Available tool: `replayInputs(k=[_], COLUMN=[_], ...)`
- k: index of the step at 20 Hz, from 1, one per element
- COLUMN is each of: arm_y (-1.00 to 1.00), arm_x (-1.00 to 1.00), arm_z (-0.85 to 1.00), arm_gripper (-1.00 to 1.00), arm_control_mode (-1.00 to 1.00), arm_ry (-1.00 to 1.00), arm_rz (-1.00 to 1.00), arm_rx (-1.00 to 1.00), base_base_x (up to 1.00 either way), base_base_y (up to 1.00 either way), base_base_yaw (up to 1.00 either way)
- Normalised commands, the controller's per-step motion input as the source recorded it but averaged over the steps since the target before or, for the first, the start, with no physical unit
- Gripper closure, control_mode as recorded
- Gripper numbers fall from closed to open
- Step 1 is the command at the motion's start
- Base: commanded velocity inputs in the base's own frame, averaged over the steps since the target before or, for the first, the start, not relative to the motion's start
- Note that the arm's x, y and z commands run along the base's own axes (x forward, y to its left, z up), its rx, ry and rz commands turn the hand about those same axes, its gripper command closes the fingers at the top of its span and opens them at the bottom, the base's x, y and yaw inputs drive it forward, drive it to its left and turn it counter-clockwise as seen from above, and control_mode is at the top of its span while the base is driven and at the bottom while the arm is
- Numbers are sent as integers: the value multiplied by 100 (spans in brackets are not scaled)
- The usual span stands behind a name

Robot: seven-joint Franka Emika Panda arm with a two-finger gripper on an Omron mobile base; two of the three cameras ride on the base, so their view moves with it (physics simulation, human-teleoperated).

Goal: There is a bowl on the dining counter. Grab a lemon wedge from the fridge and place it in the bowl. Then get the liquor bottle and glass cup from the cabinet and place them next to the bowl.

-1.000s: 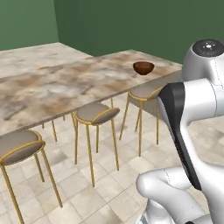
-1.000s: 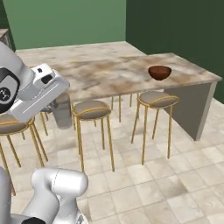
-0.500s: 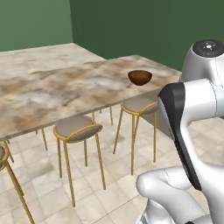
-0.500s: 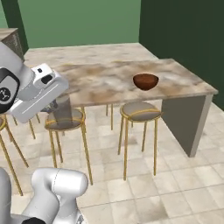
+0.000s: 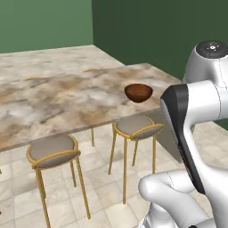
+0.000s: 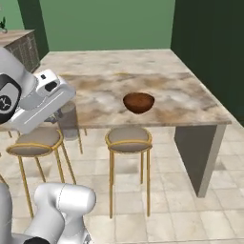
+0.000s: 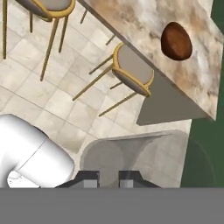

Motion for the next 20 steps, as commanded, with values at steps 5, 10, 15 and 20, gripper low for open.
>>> replayInputs(k=[5,10,15,20], arm_y=[0,0,0,0], arm_x=[0,0,0,0], arm_z=[0,0,0,0], arm_gripper=[100,100,100,100], arm_control_mode=[100,100,100,100], arm_ry=[0,0,0,0], arm_rz=[0,0,0,0], arm_rx=[0,0,0,0], base_base_x=[90,72,82,97], base_base_y=[-100,-100,-100,-78], base_base_yaw=[29,27,29,33])
